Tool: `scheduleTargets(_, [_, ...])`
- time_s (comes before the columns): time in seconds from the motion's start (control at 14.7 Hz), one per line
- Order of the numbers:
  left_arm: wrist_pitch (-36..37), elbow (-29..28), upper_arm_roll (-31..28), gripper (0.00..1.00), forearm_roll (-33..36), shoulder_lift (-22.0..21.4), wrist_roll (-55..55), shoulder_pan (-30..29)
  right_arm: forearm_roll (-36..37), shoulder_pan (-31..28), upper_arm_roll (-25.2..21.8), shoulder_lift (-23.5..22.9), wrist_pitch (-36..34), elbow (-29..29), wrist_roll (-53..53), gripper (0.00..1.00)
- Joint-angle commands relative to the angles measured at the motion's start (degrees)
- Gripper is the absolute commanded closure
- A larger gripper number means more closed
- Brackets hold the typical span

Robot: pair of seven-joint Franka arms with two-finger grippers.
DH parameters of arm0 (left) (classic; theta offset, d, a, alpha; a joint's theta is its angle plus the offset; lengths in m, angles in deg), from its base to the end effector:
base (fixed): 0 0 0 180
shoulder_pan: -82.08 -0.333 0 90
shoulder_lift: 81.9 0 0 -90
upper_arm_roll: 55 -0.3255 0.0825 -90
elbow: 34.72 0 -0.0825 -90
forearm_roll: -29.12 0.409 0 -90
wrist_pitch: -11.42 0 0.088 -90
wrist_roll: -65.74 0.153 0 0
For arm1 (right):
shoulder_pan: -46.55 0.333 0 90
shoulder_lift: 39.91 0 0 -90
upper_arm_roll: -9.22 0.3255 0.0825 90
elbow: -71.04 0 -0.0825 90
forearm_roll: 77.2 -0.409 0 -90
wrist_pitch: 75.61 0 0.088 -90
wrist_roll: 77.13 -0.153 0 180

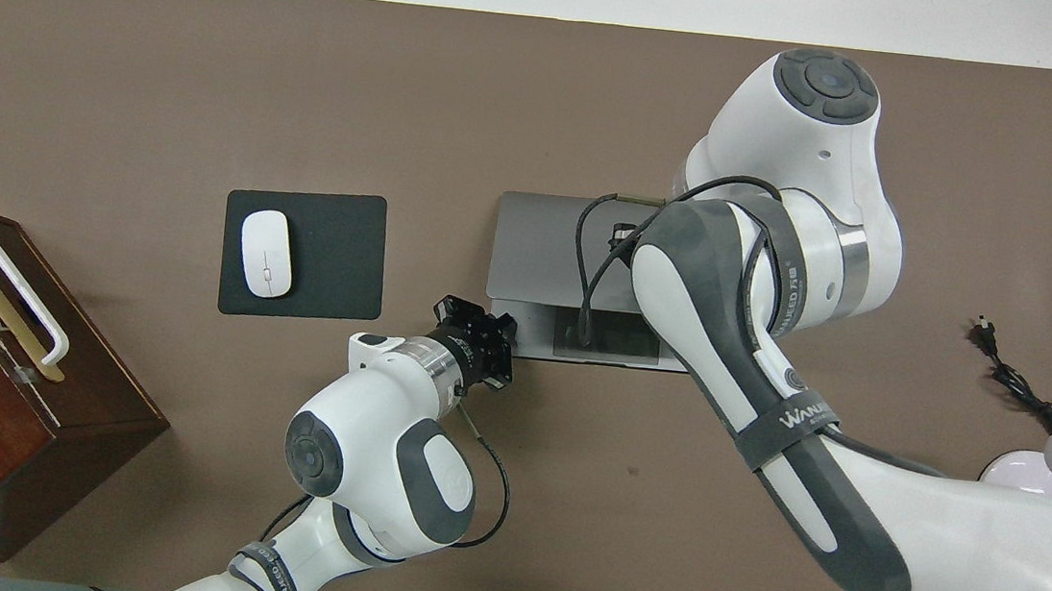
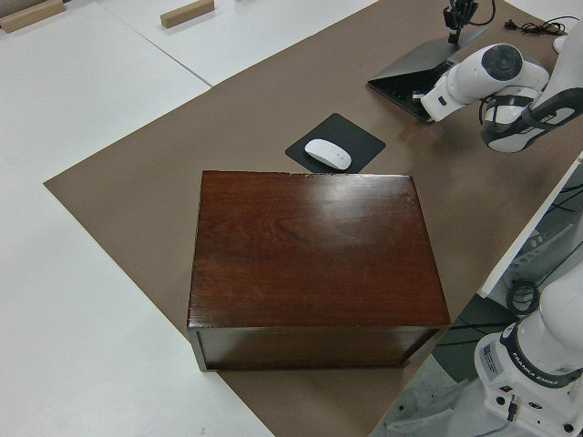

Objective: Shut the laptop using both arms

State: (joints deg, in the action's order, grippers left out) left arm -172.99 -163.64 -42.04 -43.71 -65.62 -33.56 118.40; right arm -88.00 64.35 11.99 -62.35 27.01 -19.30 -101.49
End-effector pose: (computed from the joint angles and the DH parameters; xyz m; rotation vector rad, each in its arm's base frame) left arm 0.4487 -0.3775 0.2288 1.1503 2.2517 -0.2777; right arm 0.6199 0.2556 0.3568 -2.9983 0.1889 0.3612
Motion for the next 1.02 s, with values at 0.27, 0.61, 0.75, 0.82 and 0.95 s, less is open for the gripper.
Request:
scheduleTargets(0.27, [-0.4,-4.1,-0.7,1.0,-1.3,-0.7,0.4,1.7,-1.4,-0.2,-0.4,2.4,-0.9,-3.1,0.1,1.0])
scheduleTargets(0.61, [-0.4,-4.6,-0.7,1.0,-1.3,-1.3,0.4,1.7,-1.4,-0.2,-0.5,2.7,0.1,-4.3,0.2,1.0])
scheduleTargets(0.75, [-0.4,-5.1,-0.7,1.0,-1.3,-1.4,0.4,1.7,-1.4,-0.2,-0.5,2.8,0.6,-4.8,0.2,1.0])
scheduleTargets(0.82, [-0.4,-5.2,-0.7,1.0,-1.3,-1.4,0.4,1.7,-1.4,-0.2,-0.5,3.0,1.1,-5.3,0.2,1.0])
scheduleTargets(0.95, [-0.4,-5.3,-0.7,1.0,-1.3,-1.5,0.4,1.7,-1.4,-0.2,-0.5,3.3,2.2,-6.1,0.2,1.0])
